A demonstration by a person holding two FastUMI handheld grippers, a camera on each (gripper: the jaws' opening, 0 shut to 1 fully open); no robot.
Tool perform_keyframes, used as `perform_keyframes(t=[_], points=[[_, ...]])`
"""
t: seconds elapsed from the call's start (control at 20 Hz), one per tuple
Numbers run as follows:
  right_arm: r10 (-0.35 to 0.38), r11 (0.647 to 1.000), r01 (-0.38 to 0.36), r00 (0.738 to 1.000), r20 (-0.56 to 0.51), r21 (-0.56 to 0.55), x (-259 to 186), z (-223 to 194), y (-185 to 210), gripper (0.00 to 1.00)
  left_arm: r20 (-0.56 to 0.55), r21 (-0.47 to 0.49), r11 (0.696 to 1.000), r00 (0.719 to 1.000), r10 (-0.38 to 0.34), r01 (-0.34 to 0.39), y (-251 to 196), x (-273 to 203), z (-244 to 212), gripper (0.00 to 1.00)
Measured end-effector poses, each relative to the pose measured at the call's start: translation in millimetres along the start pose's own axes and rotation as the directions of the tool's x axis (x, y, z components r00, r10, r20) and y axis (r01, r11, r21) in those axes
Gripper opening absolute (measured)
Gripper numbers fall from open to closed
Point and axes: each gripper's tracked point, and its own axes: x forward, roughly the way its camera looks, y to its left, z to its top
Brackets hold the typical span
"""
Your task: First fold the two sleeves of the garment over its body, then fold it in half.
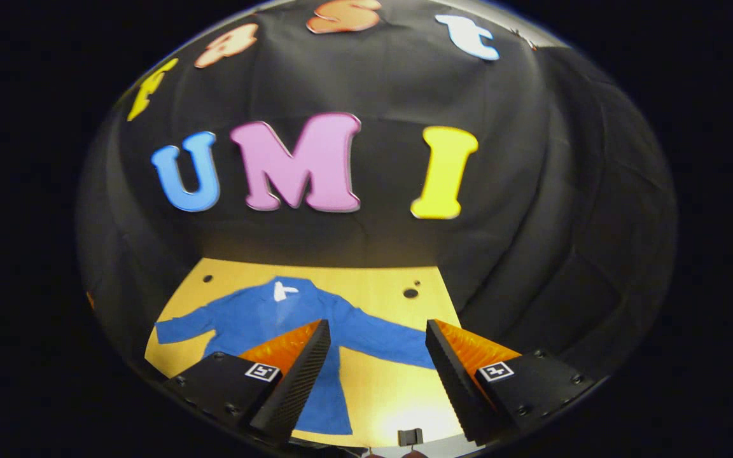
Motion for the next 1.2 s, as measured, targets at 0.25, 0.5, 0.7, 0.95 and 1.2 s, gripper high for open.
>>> perform_keyframes(t=[0.25,0.5,0.7,0.95,1.2], points=[[-0.144,0.986,0.165,0.918,-0.369,0.026,110.2,-84.4,-118.8,0.97,-0.036,-0.002,0.995,0.995,0.095,-0.095,-10.0,25.6,-2.3,0.82],[-0.149,0.972,0.229,0.774,-0.615,0.052,205.8,-164.5,-176.8,0.99,-0.042,0.027,0.991,0.990,0.134,-0.133,-54.1,71.1,10.3,0.82],[-0.129,0.966,0.253,0.664,-0.736,0.059,250.2,-226.9,-212.3,0.99,-0.083,0.021,0.986,0.982,0.168,-0.167,-84.4,93.0,8.1,0.81],[-0.084,0.959,0.265,0.590,-0.803,0.095,270.7,-276.7,-231.7,0.99,-0.121,0.015,0.988,0.981,0.152,-0.151,-109.0,109.6,-0.7,0.82],[-0.022,0.955,0.248,0.608,-0.793,0.164,276.7,-278.2,-228.7,0.92,-0.107,0.060,0.992,0.987,0.120,-0.115,-136.2,128.8,5.9,0.82]])
